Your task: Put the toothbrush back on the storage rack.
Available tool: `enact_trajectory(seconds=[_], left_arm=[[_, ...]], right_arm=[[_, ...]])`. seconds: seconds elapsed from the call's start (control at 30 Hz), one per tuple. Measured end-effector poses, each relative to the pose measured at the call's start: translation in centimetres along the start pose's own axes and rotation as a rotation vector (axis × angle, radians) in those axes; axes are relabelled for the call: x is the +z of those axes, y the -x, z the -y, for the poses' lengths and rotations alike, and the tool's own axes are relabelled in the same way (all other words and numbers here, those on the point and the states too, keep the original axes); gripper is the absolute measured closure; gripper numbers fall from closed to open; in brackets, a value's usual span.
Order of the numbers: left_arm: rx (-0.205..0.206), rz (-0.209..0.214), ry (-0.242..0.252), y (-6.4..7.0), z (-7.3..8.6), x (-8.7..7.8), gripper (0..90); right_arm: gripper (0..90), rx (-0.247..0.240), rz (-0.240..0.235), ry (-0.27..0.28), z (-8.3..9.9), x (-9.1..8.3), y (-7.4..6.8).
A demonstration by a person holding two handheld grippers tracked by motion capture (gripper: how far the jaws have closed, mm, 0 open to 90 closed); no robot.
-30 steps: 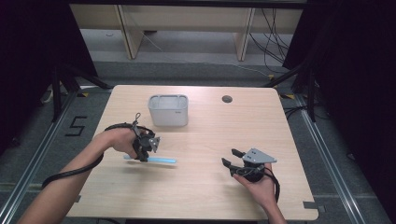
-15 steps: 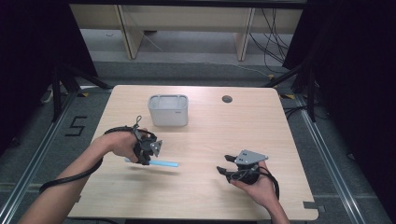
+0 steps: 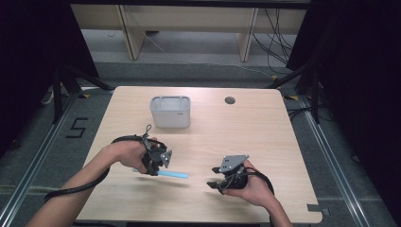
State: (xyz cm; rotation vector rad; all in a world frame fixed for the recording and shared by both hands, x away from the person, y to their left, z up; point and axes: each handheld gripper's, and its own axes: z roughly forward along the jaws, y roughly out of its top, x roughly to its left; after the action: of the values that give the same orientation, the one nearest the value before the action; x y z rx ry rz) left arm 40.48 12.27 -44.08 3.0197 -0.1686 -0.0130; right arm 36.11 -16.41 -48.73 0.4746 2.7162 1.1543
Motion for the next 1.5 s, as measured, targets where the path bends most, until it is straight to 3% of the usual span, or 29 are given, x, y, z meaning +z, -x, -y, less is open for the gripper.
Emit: enact_trajectory(seconds=[0.03, 0.1, 0.17, 0.23, 0.33, 0.37, 0.4, 0.5, 0.53, 0.6, 0.63, 0.67, 0.73, 0.77, 0.93, 1.03, 1.07, 1.13, 1.17, 1.5], left_arm=[[0.015, -0.003, -0.006, 0.1, -0.3, 0.0, 78.5], [0.009, 0.002, 0.008, 0.3, -0.7, 0.0, 78.5], [0.032, -0.001, -0.003, 0.4, -1.3, 0.0, 78.5], [0.037, 0.002, 0.006, 0.7, -1.9, 0.0, 78.5], [0.052, -0.001, 0.013, 0.9, -2.8, -0.1, 78.5], [0.065, 0.000, 0.003, 0.9, -3.0, -0.2, 78.5], [0.071, -0.002, 0.002, 0.8, -3.2, -0.2, 78.5], [0.078, -0.005, -0.007, 0.8, -3.8, 0.0, 78.5], [0.055, 0.002, 0.015, 1.0, -3.9, 0.2, 78.5], [0.084, 0.000, -0.006, 0.9, -4.3, 0.1, 78.5], [0.083, -0.001, -0.006, 0.9, -4.4, 0.1, 78.5], [0.085, 0.000, -0.007, 0.9, -4.5, 0.1, 78.5], [0.055, 0.002, 0.018, 1.1, -4.7, 0.3, 78.5], [0.080, 0.000, -0.004, 0.9, -4.8, 0.2, 78.5], [0.076, -0.001, 0.001, 1.0, -5.1, 0.2, 78.5], [0.052, 0.001, 0.025, 1.2, -5.1, 0.3, 78.5], [0.053, -0.002, 0.025, 1.2, -5.2, 0.3, 78.5], [0.075, -0.005, 0.007, 1.0, -5.2, 0.1, 78.5], [0.078, -0.006, 0.007, 1.0, -5.3, 0.1, 78.5], [0.086, -0.014, 0.016, 1.2, -5.5, -0.2, 78.5]], right_arm=[[44.1, 0.029, -0.010, -0.005, -0.2, 0.0, -0.2], [44.1, 0.020, -0.021, -0.003, -0.5, 0.0, -0.3], [44.1, 0.023, -0.029, 0.002, -0.9, -0.1, -0.4], [44.2, -0.012, -0.040, 0.012, -1.2, 0.1, -0.4], [44.4, 0.012, -0.077, 0.013, -1.6, 0.6, -0.8], [44.5, -0.023, -0.075, 0.021, -1.8, 0.9, -0.7], [44.5, -0.016, -0.085, 0.027, -1.8, 1.0, -0.8], [44.6, -0.028, -0.112, 0.041, -2.2, 1.6, -1.0], [44.6, -0.006, -0.117, 0.030, -2.3, 1.6, -1.3], [44.8, -0.032, -0.125, 0.034, -2.6, 2.0, -1.3], [44.9, -0.004, -0.127, 0.022, -2.6, 2.0, -1.5], [45.1, -0.052, -0.115, 0.028, -2.8, 2.1, -1.4], [45.9, -0.018, -0.128, 0.021, -2.9, 2.4, -1.6], [46.6, -0.050, -0.124, 0.029, -3.1, 2.5, -1.5], [51.8, -0.065, -0.134, 0.021, -3.4, 3.1, -1.5], [55.3, -0.057, -0.153, 0.015, -3.5, 3.5, -1.7], [56.6, -0.075, -0.148, 0.017, -3.6, 3.6, -1.6], [58.8, -0.030, -0.157, 0.006, -3.6, 3.7, -1.9], [60.2, -0.072, -0.150, 0.018, -3.7, 3.9, -1.6], [72.5, -0.062, -0.175, 0.020, -3.7, 4.4, -1.7]])
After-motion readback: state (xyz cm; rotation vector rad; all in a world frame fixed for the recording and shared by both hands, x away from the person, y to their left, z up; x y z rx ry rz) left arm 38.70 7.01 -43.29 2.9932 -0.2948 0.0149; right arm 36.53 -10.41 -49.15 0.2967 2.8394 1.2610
